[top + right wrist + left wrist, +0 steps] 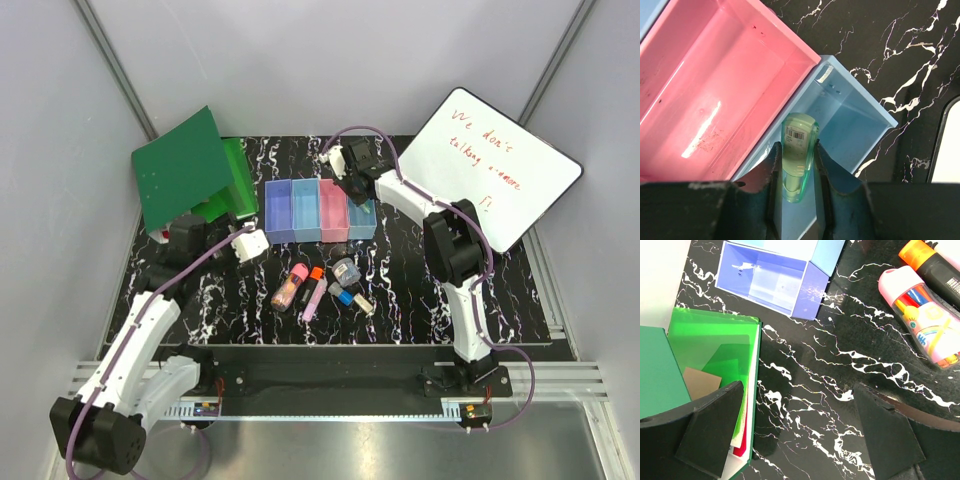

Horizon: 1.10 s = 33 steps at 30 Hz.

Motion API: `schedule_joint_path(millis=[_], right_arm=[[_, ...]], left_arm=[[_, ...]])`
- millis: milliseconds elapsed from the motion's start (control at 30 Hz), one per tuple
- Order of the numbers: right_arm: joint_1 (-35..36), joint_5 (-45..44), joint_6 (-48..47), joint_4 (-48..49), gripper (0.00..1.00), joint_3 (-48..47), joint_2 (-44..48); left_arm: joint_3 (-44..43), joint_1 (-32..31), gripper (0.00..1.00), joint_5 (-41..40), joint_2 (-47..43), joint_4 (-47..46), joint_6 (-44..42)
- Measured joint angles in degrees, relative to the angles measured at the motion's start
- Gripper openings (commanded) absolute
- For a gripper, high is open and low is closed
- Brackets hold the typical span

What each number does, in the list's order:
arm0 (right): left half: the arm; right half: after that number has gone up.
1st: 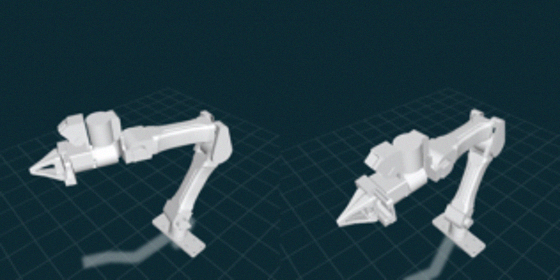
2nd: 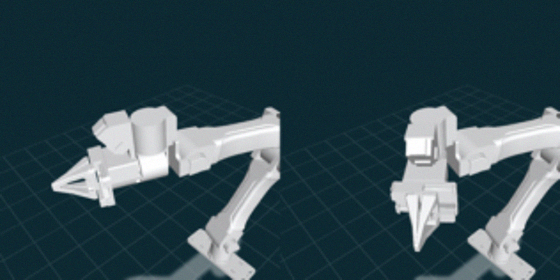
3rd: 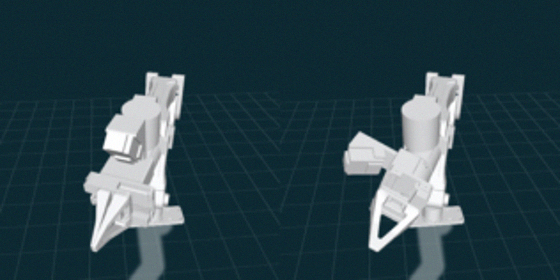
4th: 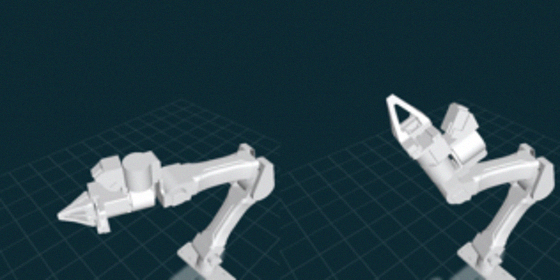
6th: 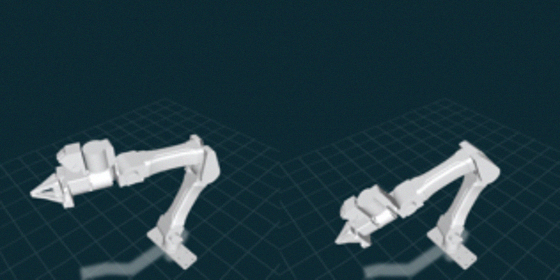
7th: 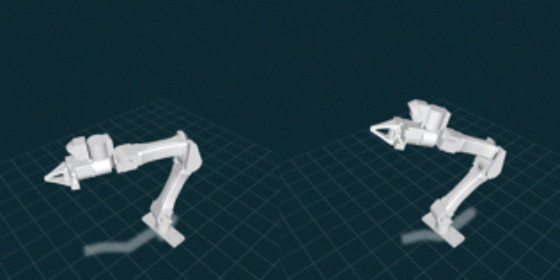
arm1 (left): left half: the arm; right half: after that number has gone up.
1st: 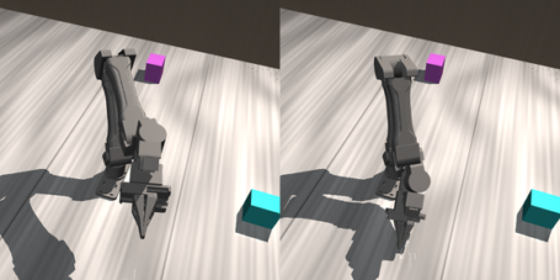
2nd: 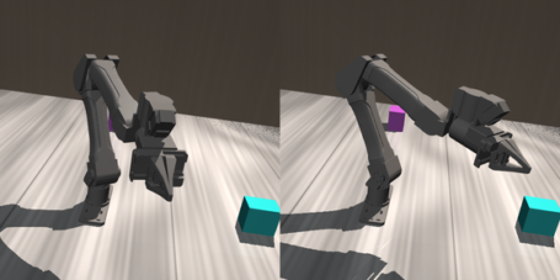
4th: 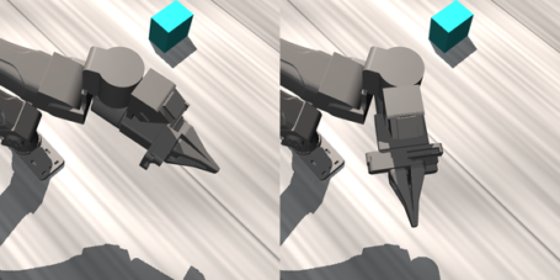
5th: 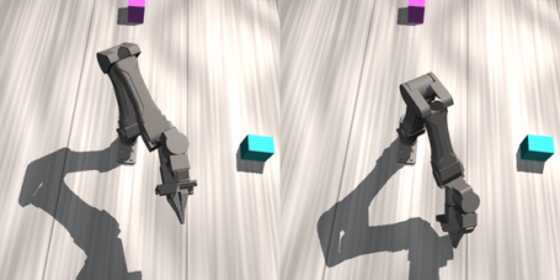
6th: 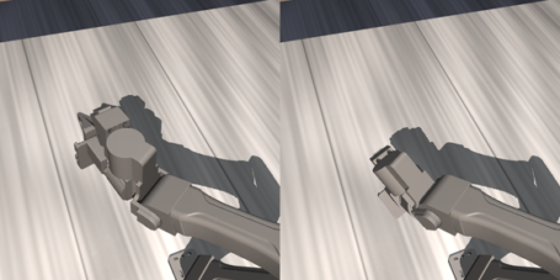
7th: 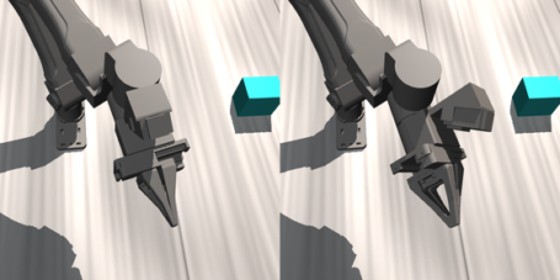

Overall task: Sort the stationery into containers
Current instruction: Place the stationery in the storage box.

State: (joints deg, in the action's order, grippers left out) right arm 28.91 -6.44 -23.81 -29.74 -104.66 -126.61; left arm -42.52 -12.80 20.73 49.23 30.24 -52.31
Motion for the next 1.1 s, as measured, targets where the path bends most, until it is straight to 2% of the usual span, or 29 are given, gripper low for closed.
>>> schedule_joint_path(millis=[33, 100, 200, 300, 533, 700, 1100], right_arm=[[0.0, 0.0, -0.02, 0.0, 0.39, 0.0, 0.0], [0.0, 0.0, -0.09, 0.02, 0.42, 0.0, 0.0], [-0.11, -0.11, -0.52, 0.07, 0.36, 0.0, 0.0], [-0.17, -0.07, -0.7, 0.2, 0.34, 0.0, 0.0], [-0.17, 0.07, -2.64, 0.72, 0.44, 0.59, 0.0], [-0.26, 0.02, -4.07, 0.92, 0.46, 2.23, 0.0], [-0.42, 0.02, -5.4, 0.76, 0.42, 2.71, 0.42]], left_arm=[[0.0, 0.0, 0.99, 0.0, 0.09, 0.0, 0.0], [0.0, 0.0, 0.99, 0.0, 0.11, -0.02, -0.04], [0.0, 0.0, 0.99, -0.02, 0.11, -0.02, -0.22], [0.0, 0.0, 0.99, -0.02, 0.11, -0.02, -0.24], [0.0, 0.0, 0.99, -0.04, 0.11, -0.31, -0.42], [0.0, 0.0, 0.99, -0.04, 0.13, -0.37, -0.42], [0.0, 0.0, 0.99, -0.02, 0.35, -0.39, -0.39]])
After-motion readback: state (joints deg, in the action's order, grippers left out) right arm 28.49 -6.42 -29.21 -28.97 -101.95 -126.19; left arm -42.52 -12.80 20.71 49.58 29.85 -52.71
